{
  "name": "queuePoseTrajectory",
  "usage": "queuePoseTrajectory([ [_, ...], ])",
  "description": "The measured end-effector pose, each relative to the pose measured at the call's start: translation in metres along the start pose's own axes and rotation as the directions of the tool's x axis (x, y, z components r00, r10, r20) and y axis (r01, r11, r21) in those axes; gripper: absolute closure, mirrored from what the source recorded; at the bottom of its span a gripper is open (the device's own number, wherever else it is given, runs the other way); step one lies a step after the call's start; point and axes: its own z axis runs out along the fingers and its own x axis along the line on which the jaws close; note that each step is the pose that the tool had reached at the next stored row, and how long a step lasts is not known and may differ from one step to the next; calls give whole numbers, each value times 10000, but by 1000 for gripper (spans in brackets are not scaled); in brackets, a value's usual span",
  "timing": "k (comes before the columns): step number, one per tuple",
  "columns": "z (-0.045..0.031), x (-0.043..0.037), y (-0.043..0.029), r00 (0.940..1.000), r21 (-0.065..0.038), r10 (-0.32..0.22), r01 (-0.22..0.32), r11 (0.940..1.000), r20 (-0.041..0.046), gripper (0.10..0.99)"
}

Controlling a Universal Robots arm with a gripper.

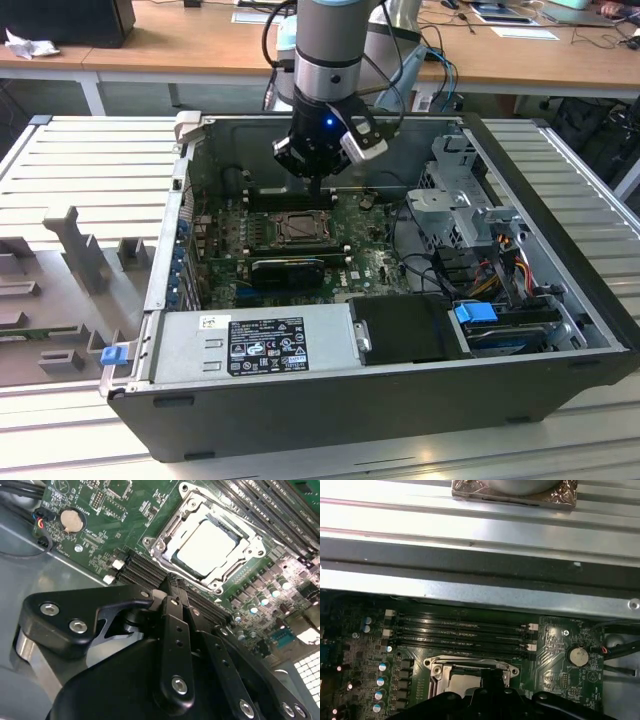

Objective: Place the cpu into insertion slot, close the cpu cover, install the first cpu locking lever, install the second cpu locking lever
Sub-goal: 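Install the second cpu locking lever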

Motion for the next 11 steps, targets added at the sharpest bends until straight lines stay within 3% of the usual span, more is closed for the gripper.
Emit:
queuePoseTrajectory([
  [11,0,10,-105,9999,57,151,-151,9999,12,980],
])
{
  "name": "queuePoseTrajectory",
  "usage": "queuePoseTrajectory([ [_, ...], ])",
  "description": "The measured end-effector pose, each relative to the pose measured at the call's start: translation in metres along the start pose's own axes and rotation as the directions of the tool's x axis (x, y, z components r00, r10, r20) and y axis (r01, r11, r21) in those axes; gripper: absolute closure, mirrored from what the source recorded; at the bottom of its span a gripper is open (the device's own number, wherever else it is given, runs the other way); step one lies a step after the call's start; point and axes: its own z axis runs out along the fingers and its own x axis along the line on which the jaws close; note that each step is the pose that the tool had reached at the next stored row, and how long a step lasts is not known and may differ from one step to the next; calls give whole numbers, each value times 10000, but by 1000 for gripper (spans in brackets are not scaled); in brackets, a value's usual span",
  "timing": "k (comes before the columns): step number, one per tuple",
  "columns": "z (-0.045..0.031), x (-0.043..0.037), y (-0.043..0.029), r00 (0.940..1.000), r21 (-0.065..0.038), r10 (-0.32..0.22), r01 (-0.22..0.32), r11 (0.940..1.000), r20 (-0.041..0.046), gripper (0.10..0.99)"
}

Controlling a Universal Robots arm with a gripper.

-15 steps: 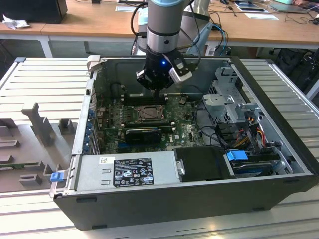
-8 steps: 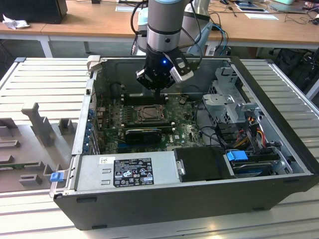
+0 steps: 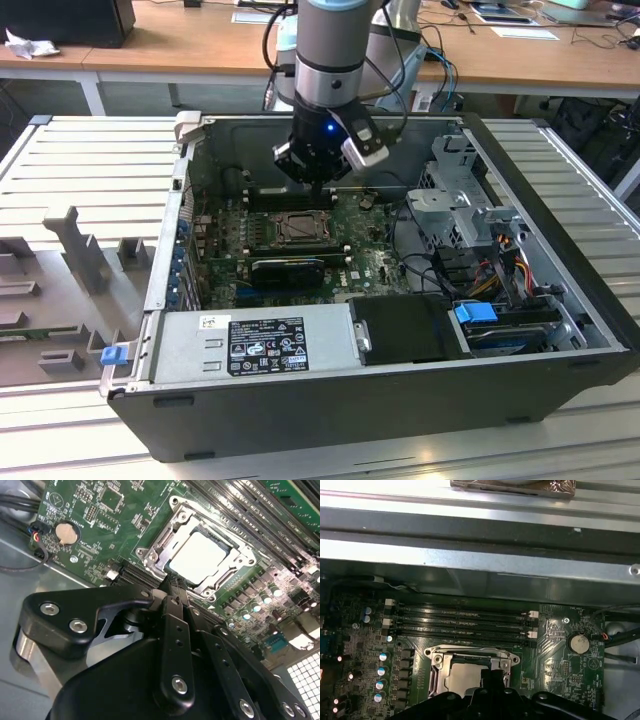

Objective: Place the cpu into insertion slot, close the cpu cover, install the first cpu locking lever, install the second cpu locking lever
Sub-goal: 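Install the second cpu locking lever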

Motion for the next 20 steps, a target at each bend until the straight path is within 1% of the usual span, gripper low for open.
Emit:
queuePoseTrajectory([
  [2,-3,2,-30,10000,-1,2,-2,10000,1,980],
  [4,-11,9,-105,10000,0,3,-3,10000,1,980],
  [5,-17,13,-162,10000,0,3,-3,10000,1,980],
  [6,-21,17,-205,10000,1,2,-2,10000,0,980],
  [8,-26,23,-277,10000,0,2,-2,10000,1,980],
  [9,-27,25,-294,10000,-1,2,-2,10000,1,980],
  [10,-31,29,-346,10000,-2,3,-3,10000,-1,980],
  [11,-33,32,-376,10000,-4,3,-3,10000,-3,980],
  [15,-37,44,-445,10000,-5,3,-3,10000,-10,980],
  [16,-38,58,-471,10000,-11,6,-6,10000,-9,980],
  [20,-38,78,-500,10000,-33,3,-3,10000,-8,980],
])
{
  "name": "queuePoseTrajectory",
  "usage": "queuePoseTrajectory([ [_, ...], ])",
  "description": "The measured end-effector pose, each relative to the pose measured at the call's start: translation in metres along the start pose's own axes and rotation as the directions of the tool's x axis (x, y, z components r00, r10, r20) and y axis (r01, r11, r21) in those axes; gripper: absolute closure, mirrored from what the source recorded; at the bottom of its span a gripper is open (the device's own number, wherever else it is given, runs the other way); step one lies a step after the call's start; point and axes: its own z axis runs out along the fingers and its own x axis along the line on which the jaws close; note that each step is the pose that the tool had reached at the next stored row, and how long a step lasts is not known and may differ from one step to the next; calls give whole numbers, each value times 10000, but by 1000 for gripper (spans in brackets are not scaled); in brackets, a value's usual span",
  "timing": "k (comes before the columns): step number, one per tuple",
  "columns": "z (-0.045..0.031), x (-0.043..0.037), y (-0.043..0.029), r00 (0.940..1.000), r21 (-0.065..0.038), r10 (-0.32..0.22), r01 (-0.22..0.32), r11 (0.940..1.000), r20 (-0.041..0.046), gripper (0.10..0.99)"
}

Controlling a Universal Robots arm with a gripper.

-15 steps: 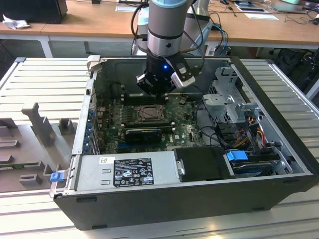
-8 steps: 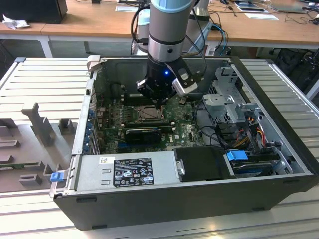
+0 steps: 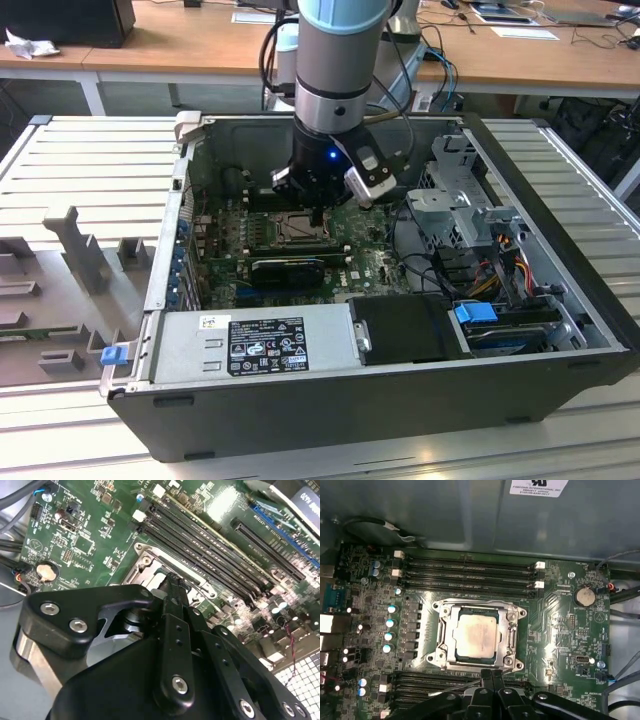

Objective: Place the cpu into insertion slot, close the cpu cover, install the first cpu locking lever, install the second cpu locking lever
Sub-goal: 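Install the second cpu locking lever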

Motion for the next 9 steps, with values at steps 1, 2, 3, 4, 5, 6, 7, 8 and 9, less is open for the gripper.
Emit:
queuePoseTrajectory([
  [1,0,1,-6,10000,-1,0,0,10000,0,980],
  [2,1,6,-9,10000,-2,3,-3,10000,1,980],
  [3,2,9,-10,10000,-3,14,-14,10000,2,980],
  [4,2,9,-10,10000,0,94,-94,10000,9,980],
  [5,3,10,-11,9998,1,175,-175,9998,18,980],
  [6,5,10,-11,9996,1,284,-284,9996,31,980],
  [7,7,10,-13,9993,0,361,-361,9993,40,980],
  [8,10,11,-15,9992,-1,400,-400,9992,42,980],
  [9,11,12,-27,9991,0,417,-417,9991,39,980],
])
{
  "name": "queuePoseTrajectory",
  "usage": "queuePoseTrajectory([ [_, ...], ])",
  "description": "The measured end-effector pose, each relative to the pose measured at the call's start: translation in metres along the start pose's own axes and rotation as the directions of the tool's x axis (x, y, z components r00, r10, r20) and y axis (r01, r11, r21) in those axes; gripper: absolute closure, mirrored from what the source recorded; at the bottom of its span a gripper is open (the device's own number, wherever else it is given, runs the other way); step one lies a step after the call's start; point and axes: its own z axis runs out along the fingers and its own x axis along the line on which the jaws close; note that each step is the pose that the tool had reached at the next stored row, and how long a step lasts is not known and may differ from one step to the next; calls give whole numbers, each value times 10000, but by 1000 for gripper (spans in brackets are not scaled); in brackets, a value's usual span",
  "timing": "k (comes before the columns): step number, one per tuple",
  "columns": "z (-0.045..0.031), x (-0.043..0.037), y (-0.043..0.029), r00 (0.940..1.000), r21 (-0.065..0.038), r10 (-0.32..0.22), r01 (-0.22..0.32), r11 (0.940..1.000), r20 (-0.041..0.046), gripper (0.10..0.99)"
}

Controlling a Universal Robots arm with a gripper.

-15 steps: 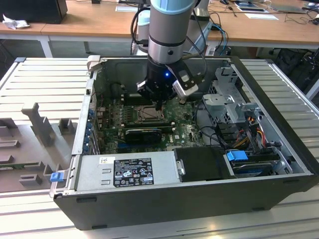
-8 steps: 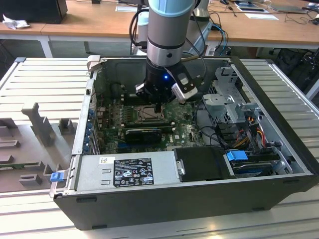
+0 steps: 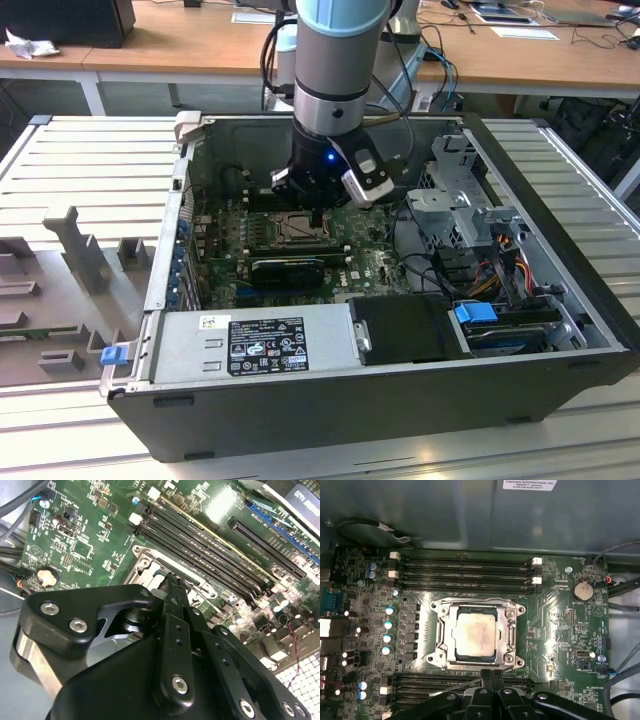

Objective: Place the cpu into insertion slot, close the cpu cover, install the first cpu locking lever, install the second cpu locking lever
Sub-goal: 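Install the second cpu locking lever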

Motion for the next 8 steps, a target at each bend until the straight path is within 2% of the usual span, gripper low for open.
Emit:
queuePoseTrajectory([
  [8,24,102,-41,10000,-3,6,-6,10000,0,980],
])
